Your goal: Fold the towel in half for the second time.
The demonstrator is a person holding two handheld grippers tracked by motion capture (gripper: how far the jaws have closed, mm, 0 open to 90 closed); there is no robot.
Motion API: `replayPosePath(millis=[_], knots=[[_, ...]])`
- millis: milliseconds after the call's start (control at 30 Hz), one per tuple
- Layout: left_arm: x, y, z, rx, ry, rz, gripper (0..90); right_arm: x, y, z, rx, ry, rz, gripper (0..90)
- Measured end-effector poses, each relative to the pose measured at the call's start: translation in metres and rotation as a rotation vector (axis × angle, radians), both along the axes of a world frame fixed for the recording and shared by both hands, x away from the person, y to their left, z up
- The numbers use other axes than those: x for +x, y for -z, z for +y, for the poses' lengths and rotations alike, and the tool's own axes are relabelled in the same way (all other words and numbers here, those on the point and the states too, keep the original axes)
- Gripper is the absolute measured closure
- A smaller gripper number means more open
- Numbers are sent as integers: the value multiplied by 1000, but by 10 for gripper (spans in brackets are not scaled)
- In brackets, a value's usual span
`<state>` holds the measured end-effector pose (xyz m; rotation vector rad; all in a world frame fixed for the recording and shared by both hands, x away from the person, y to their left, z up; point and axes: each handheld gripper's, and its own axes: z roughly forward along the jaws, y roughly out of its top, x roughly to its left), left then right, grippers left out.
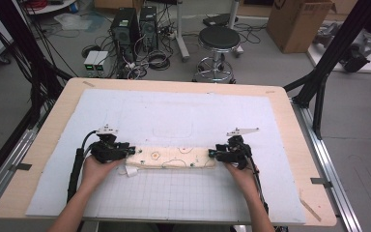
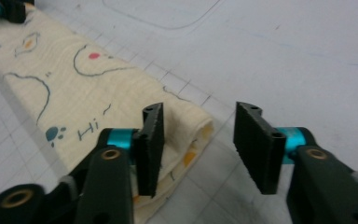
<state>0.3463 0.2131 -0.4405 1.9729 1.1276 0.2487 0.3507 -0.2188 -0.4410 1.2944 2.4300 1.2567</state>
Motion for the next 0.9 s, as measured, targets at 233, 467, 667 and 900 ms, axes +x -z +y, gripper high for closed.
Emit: replayPosePath(millis=[233,467,667,900], knots=[[0,-1,1,-12,4,-13,812,3,-2,4,7,-58,18,824],[9,-11,-2,-14,-26,-69,817,7,-11,3,11,-31,-17,829],[23,-15,-4,-20,-62,-107,814,18,-20,4,1,3,-49,829],[37,-9,-7,-13,-95,-89,786,33,-15,3,5,40,-52,803]])
